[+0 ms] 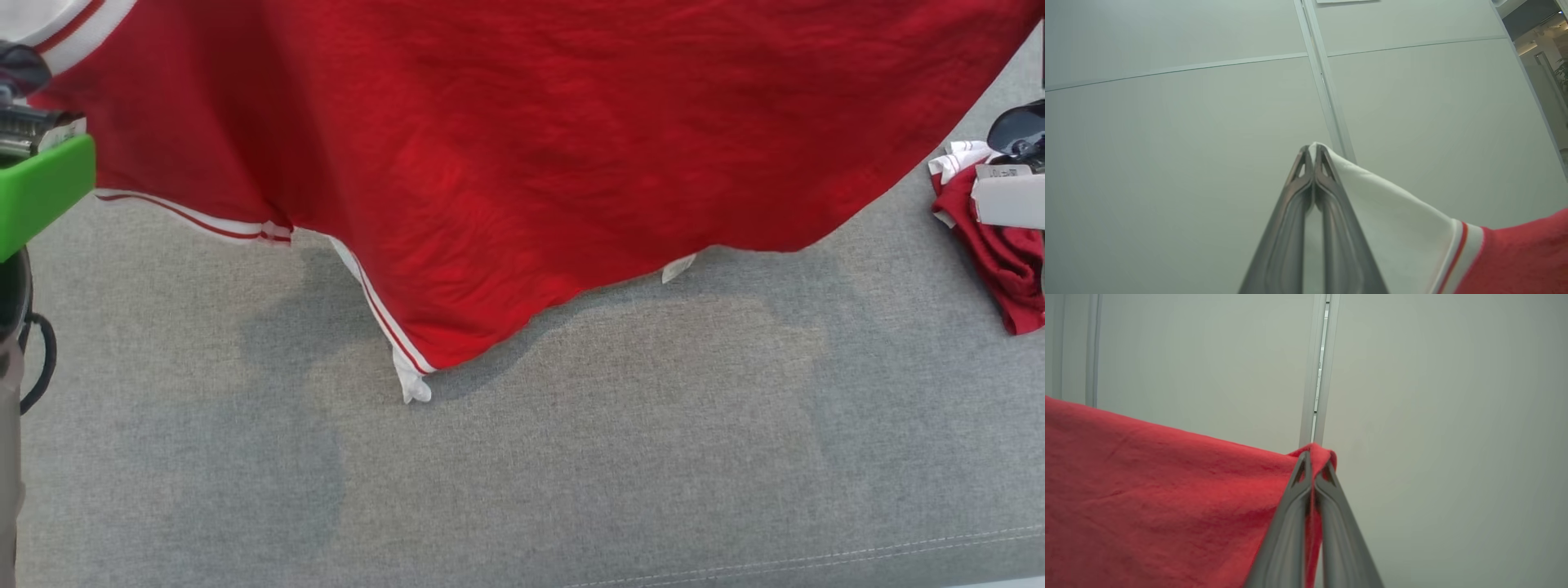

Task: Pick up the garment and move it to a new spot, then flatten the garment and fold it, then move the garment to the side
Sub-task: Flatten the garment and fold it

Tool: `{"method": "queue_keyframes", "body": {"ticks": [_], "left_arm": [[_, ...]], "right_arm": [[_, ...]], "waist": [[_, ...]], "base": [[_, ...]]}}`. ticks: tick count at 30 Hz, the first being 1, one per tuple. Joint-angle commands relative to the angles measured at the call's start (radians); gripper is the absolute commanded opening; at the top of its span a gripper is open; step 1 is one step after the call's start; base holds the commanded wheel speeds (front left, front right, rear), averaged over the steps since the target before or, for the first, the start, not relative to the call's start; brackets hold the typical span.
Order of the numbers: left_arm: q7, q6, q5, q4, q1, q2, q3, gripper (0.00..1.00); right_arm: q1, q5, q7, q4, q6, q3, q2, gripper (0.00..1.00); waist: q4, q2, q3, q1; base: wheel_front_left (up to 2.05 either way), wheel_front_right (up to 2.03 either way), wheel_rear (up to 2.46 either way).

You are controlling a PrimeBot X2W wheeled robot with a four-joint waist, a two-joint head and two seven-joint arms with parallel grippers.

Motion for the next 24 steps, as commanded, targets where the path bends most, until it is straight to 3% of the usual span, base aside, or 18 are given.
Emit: {"method": "queue_keyframes", "body": {"ticks": [1, 7, 12, 19, 24], "left_arm": [[0.000, -0.006, -0.003, 0.009, -0.021, -0.003, -0.004, 0.00], [-0.017, -0.058, -0.015, 0.119, -0.130, -0.013, -0.044, 0.00], [-0.070, -0.106, -0.010, 0.292, -0.307, -0.031, -0.084, 0.00], [-0.159, -0.130, 0.014, 0.595, -0.566, -0.035, -0.096, 0.00], [-0.201, -0.131, 0.040, 0.782, -0.725, -0.046, -0.086, 0.00]], "right_arm": [[-0.004, 0.009, 0.003, 0.009, 0.000, 0.002, 0.002, 0.00], [-0.091, 0.049, -0.010, 0.099, 0.000, 0.030, 0.001, 0.00], [-0.260, 0.080, -0.044, 0.238, 0.000, 0.076, 0.017, 0.00], [-0.572, 0.103, -0.159, 0.523, 0.000, 0.124, 0.103, 0.00], [-0.763, 0.129, -0.236, 0.727, 0.000, 0.106, 0.181, 0.00]], "waist": [[0.001, 0.0000, 0.009, 0.0000], [0.003, 0.0000, 0.063, 0.0000], [0.001, 0.0000, 0.114, 0.0000], [-0.029, 0.0000, 0.161, 0.0000], [-0.038, 0.0000, 0.173, 0.0000]], "base": [[0.00, 0.00, 0.00], [0.00, 0.00, 0.00], [0.00, 0.00, 0.00], [0.00, 0.00, 0.00], [0.00, 0.00, 0.00]]}}
